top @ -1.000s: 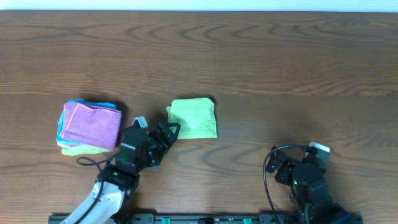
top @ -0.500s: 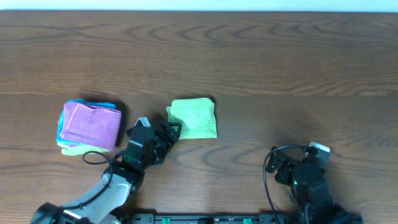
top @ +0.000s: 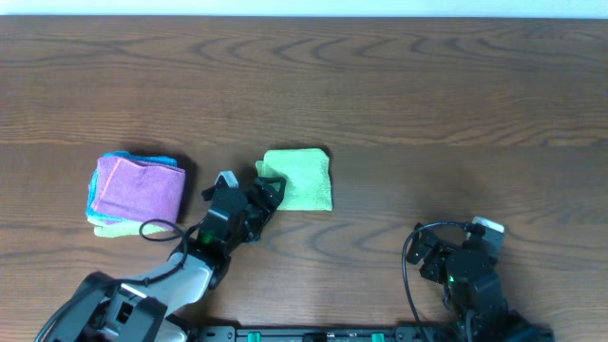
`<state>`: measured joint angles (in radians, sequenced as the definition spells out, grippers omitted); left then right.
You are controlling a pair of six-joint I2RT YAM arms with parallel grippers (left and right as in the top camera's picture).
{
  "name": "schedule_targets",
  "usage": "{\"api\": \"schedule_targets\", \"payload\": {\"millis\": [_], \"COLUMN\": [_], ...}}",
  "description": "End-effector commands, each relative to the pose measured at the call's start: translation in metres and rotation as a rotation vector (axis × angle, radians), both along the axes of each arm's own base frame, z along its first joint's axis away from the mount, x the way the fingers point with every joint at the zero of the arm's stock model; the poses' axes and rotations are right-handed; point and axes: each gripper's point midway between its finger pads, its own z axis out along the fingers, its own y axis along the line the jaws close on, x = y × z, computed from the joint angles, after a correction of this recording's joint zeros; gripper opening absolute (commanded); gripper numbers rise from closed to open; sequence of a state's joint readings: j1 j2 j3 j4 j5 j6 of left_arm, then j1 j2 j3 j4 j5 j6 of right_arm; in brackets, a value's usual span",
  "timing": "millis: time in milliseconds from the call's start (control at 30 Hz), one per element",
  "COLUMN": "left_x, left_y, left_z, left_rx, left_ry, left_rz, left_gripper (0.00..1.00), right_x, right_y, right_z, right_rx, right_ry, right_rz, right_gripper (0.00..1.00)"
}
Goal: Fold the cloth
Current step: 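Grasp the folded green cloth's left edge with the left gripper, then carry the green cloth left and place it on the cloth stack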
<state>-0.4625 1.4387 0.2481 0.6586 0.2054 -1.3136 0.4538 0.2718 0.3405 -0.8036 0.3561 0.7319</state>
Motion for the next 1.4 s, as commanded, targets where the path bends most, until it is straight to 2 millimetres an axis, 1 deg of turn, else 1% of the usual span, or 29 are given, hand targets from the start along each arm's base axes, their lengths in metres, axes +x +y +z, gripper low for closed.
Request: {"api": "schedule_targets", "payload": {"millis": [0,167,200,300,467,500,533,567,600,667,800,867,1000,1067,1133,1233,1367], "left_x": [-0.012,-0.009,-0.008,-0.006,-0.001,0.0,0.0,0.001,0.001,0.001,0.002,0.004,0.009,0.013,0.016,0.02,0.026], "left_y": [0.016,0.014,0.014,0.011,-0.003,-0.004,-0.005,-0.005,-0.005,-0.005,-0.004,-0.006,-0.02,-0.032,-0.038,-0.037,-0.034], "left_z": [-0.035,-0.042,-0.044,-0.049,-0.052,-0.052,-0.053,-0.053,-0.053,-0.053,-0.053,-0.049,-0.035,-0.023,-0.013,-0.004,0.019], "left_rx": [0.083,0.09,0.092,0.101,0.098,0.099,0.099,0.099,0.101,0.102,0.12,0.137,0.126,0.114,0.114,0.126,0.184], "left_ry": [0.09,0.103,0.107,0.12,0.11,0.108,0.11,0.11,0.109,0.109,0.094,0.061,-0.027,-0.073,-0.109,-0.108,-0.132], "left_rz": [0.045,0.045,0.044,0.038,0.008,0.005,0.004,0.004,0.005,0.003,-0.007,-0.04,-0.134,-0.203,-0.241,-0.243,-0.287], "left_gripper": [0.97,1.0,0.95,0.9,0.8,0.75,0.64,0.45,0.31,0.06,0.06,0.06,0.06,0.06,0.05,0.06,0.06], "right_x": [0.0,0.0,0.0,0.0,0.0,0.0,0.0,0.0,0.0,0.0,0.0,0.0,0.0,0.0,0.0,0.0,0.0], "right_y": [-0.003,-0.003,-0.003,-0.003,-0.003,-0.003,-0.003,-0.003,-0.003,-0.003,-0.003,-0.003,-0.003,-0.003,-0.003,-0.003,-0.003], "right_z": [0.001,0.001,0.001,0.001,0.001,0.001,0.001,0.001,0.001,0.001,0.001,0.001,0.001,0.001,0.001,0.001,0.001], "right_rx": [0.005,0.005,0.005,0.005,0.005,0.005,0.005,0.005,0.005,0.005,0.005,0.005,0.005,0.005,0.005,0.005,0.005], "right_ry": [-0.007,-0.007,-0.007,-0.007,-0.007,-0.007,-0.007,-0.007,-0.007,-0.007,-0.007,-0.007,-0.007,-0.007,-0.007,-0.007,-0.007], "right_rz": [-0.024,-0.024,-0.024,-0.024,-0.024,-0.024,-0.024,-0.024,-0.024,-0.024,-0.024,-0.024,-0.024,-0.024,-0.024,-0.024,-0.024], "right_gripper": [0.99,0.99,0.99,0.99,0.99,0.99,0.99,0.99,0.99,0.99,0.99,0.99,0.99,0.99,0.99,0.99,0.99]}}
